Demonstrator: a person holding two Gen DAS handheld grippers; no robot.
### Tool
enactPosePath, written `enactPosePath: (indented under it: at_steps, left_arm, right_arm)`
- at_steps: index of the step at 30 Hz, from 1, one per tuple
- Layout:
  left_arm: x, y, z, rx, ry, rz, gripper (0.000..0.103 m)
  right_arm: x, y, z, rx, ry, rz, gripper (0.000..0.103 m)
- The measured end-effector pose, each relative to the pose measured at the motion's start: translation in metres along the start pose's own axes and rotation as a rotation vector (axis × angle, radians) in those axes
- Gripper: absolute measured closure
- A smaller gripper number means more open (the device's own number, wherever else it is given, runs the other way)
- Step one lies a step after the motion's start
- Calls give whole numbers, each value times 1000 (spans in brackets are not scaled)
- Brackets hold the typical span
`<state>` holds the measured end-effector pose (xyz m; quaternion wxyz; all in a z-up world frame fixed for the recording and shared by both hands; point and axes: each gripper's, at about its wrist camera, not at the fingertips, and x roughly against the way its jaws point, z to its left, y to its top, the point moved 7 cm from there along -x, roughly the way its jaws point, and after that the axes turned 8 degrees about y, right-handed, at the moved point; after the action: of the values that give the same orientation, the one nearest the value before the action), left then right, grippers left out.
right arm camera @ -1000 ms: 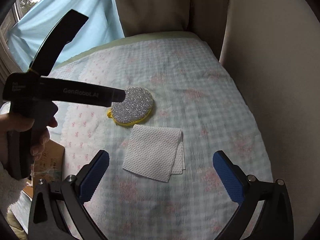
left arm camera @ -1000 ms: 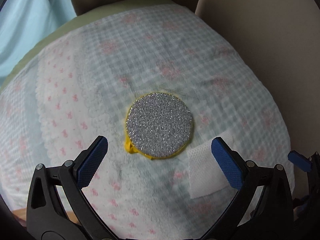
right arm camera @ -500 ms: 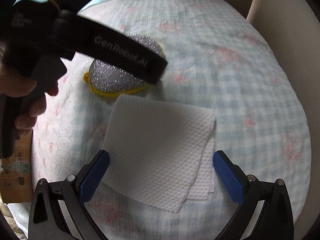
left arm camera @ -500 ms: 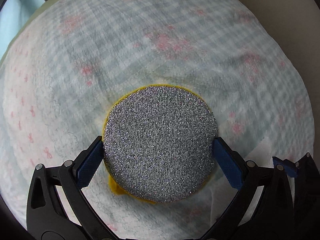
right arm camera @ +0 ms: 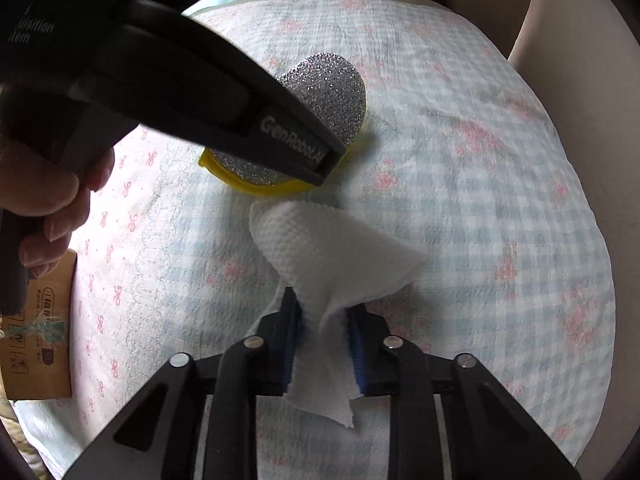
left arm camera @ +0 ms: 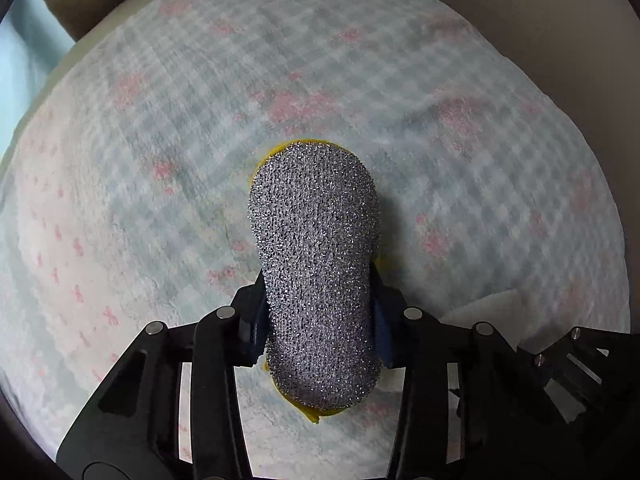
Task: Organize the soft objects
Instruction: 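Grasp the glittery scrubber with the left tool while the right tool grasps the white wipe, then carry the scrubber and white wipe over the box with both tools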
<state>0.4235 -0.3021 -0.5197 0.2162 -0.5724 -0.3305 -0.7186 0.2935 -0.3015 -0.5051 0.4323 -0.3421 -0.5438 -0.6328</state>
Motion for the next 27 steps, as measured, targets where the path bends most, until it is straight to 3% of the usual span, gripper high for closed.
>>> enactPosePath:
  at_steps: [11, 20, 27]
  left_arm:
    - [60, -13, 3, 28, 24, -36, 68]
    - [159, -32, 32, 86, 44, -123, 68]
    - [256, -70, 56, 155, 71, -204, 68]
  right_arm:
    - [39, 18, 3, 7, -10, -51, 86]
    - [122, 28, 35, 22, -27, -130, 86]
    - [200, 33, 82, 40, -14, -191, 86]
